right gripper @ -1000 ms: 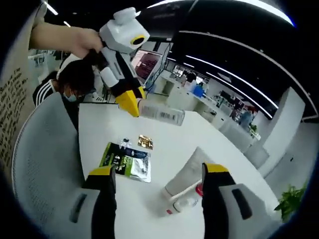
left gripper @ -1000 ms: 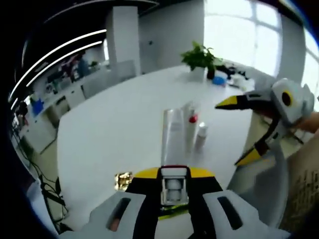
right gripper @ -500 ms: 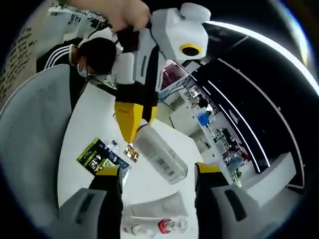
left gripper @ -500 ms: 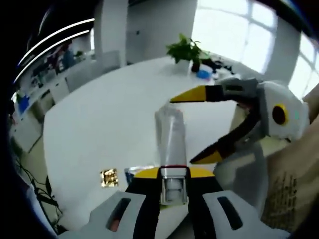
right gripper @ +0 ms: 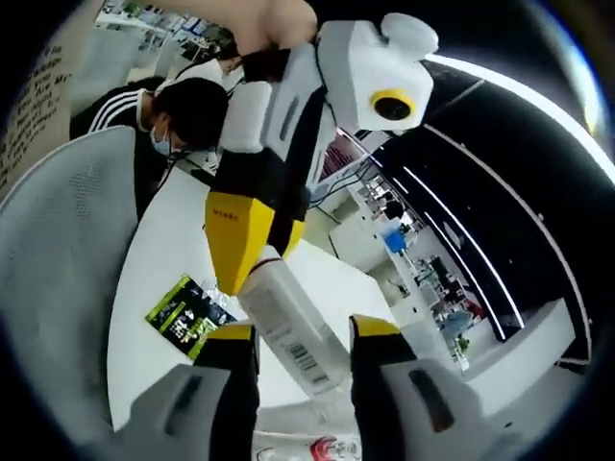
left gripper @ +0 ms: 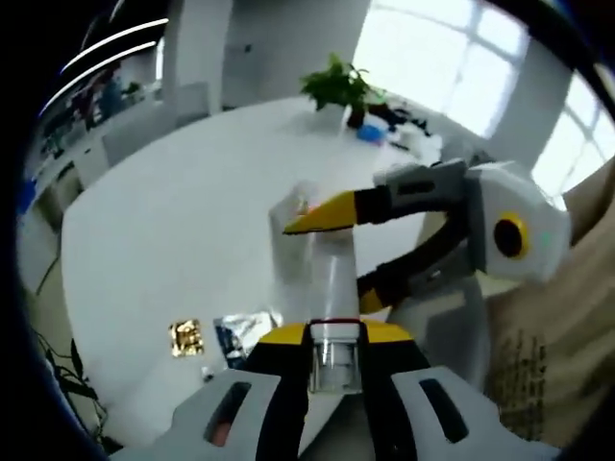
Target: Arrange the skincare products in the storage area until every visible bottle or jar stands upright without overlapping.
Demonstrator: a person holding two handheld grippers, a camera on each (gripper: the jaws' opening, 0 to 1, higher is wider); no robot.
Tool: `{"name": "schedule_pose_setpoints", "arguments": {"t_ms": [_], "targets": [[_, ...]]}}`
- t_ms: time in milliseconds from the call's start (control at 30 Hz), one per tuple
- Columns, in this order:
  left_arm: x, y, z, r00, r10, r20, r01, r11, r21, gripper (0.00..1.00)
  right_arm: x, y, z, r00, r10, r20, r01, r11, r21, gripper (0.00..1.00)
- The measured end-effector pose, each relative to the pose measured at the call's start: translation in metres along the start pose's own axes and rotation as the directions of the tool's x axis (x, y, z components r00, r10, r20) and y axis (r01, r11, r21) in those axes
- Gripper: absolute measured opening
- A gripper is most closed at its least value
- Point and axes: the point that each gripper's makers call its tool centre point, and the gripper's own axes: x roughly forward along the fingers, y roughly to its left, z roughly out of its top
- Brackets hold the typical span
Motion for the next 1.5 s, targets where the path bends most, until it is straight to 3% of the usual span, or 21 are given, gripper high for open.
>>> {"name": "schedule_pose_setpoints", "arguments": {"t_ms": [200,367,567,667,700,767,867,933,1000,1033,1067,1100,1200,1233,1300,1333,1367,1400,1467,1500], "targets": [[-0.004,-0.007,0.007,0.997,-0.056,0.052,0.056,0.998,0.008,0.17,-0.007,0.012,-0.006,0.999,0.036,0.018,-0.037,0.994,0.100,0.30],[-0.011,-0.012,0.022,0.983,-0.115,0.142,0.119,0.993,-0.023,0.17,-0.011,0.027,-0.007,0.994,0.088,0.068,-0.102,0.964,0.246,0.25],[-0.012,-0.014,0.024,0.976,-0.139,0.167,0.148,0.988,-0.041,0.16,-0.012,0.042,-0.004,0.989,0.120,0.092,-0.142,0.946,0.292,0.22],[-0.015,-0.018,0.030,0.963,-0.166,0.212,0.178,0.983,-0.038,0.04,-0.013,0.046,-0.005,0.988,0.127,0.089,-0.149,0.936,0.319,0.21],[-0.017,-0.019,0.035,0.953,-0.178,0.244,0.195,0.980,-0.048,0.02,-0.014,0.048,-0.005,0.987,0.132,0.094,-0.156,0.930,0.334,0.21],[-0.022,-0.018,0.044,0.936,-0.179,0.302,0.209,0.975,-0.070,0.09,-0.015,0.051,-0.005,0.985,0.133,0.115,-0.168,0.904,0.393,0.21],[-0.029,-0.011,0.050,0.928,-0.158,0.338,0.190,0.980,-0.062,0.22,-0.019,0.050,-0.005,0.982,0.111,0.151,-0.172,0.851,0.496,0.21],[-0.035,-0.007,0.054,0.917,-0.142,0.373,0.175,0.983,-0.055,0.27,-0.022,0.045,-0.005,0.980,0.080,0.180,-0.173,0.790,0.588,0.21],[-0.040,-0.004,0.059,0.900,-0.138,0.413,0.181,0.981,-0.069,0.33,-0.025,0.038,-0.003,0.973,0.036,0.228,-0.187,0.701,0.688,0.21],[-0.045,-0.004,0.064,0.883,-0.144,0.447,0.196,0.978,-0.072,0.36,-0.027,0.035,-0.002,0.967,0.013,0.254,-0.200,0.655,0.729,0.21],[-0.047,-0.005,0.066,0.873,-0.149,0.465,0.207,0.976,-0.074,0.37,-0.029,0.030,0.001,0.957,-0.018,0.290,-0.224,0.589,0.777,0.21],[-0.051,-0.006,0.070,0.857,-0.157,0.491,0.221,0.973,-0.074,0.37,-0.032,0.027,0.005,0.948,-0.035,0.315,-0.246,0.547,0.800,0.21],[-0.055,-0.012,0.076,0.826,-0.184,0.533,0.259,0.963,-0.068,0.39,-0.040,0.018,0.018,0.904,-0.097,0.417,-0.349,0.395,0.850,0.21],[-0.056,-0.017,0.078,0.815,-0.202,0.544,0.278,0.959,-0.060,0.40,-0.045,0.016,0.028,0.873,-0.110,0.474,-0.416,0.337,0.845,0.21],[-0.056,-0.025,0.081,0.797,-0.236,0.556,0.309,0.950,-0.041,0.42,-0.048,0.012,0.036,0.852,-0.137,0.505,-0.452,0.296,0.842,0.21],[-0.056,-0.030,0.083,0.787,-0.257,0.560,0.327,0.945,-0.027,0.43,-0.052,0.011,0.046,0.824,-0.142,0.548,-0.501,0.266,0.823,0.21],[-0.056,-0.034,0.084,0.781,-0.270,0.563,0.337,0.941,-0.016,0.44,-0.054,0.009,0.051,0.811,-0.156,0.563,-0.522,0.240,0.818,0.21],[-0.056,-0.040,0.086,0.770,-0.293,0.567,0.354,0.935,0.001,0.45,-0.057,0.006,0.059,0.783,-0.169,0.599,-0.566,0.205,0.798,0.21],[-0.057,-0.048,0.088,0.747,-0.331,0.577,0.390,0.920,0.023,0.45,-0.062,0.003,0.070,0.744,-0.187,0.641,-0.620,0.163,0.767,0.21],[-0.058,-0.052,0.089,0.738,-0.346,0.580,0.403,0.915,0.033,0.45,-0.064,0.004,0.074,0.732,-0.183,0.656,-0.638,0.152,0.755,0.21]]}}
